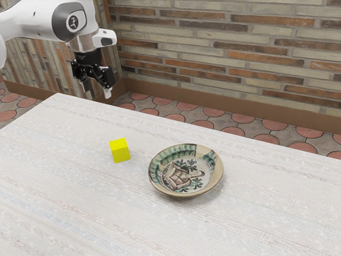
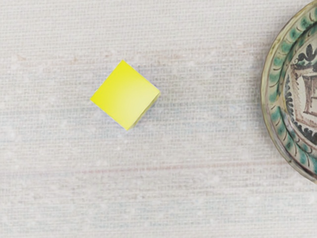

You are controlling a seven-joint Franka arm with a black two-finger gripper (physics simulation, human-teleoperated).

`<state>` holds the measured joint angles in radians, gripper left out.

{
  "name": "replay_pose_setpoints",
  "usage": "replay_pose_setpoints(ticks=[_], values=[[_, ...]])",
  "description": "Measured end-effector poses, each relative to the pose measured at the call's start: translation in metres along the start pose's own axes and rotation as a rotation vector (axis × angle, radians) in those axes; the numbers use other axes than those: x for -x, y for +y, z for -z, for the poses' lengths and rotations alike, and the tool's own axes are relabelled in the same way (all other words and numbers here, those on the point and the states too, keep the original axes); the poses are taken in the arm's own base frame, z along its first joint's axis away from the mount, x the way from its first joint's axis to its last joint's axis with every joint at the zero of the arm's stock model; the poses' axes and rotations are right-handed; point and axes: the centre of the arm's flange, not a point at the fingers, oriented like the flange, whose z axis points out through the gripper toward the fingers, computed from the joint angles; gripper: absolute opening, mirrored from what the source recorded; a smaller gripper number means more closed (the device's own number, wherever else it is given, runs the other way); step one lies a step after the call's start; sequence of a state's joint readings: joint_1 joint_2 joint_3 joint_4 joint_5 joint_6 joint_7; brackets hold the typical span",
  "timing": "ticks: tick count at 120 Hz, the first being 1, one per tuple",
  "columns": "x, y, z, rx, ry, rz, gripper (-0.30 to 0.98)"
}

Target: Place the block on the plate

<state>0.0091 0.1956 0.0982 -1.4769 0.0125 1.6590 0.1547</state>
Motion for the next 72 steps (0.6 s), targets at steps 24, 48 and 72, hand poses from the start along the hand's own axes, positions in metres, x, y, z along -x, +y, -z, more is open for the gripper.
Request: replay_pose_setpoints(ticks=[24,48,72], values=[[0.000,-0.002,0.000,-0.005,-0.002,-0.003,0.69],[-0.014,-0.004,-0.034,-0.016,-0.057,-0.017,0.69],[-0.044,-0.025,-0.098,-0.006,-0.076,-0.140,0.69]])
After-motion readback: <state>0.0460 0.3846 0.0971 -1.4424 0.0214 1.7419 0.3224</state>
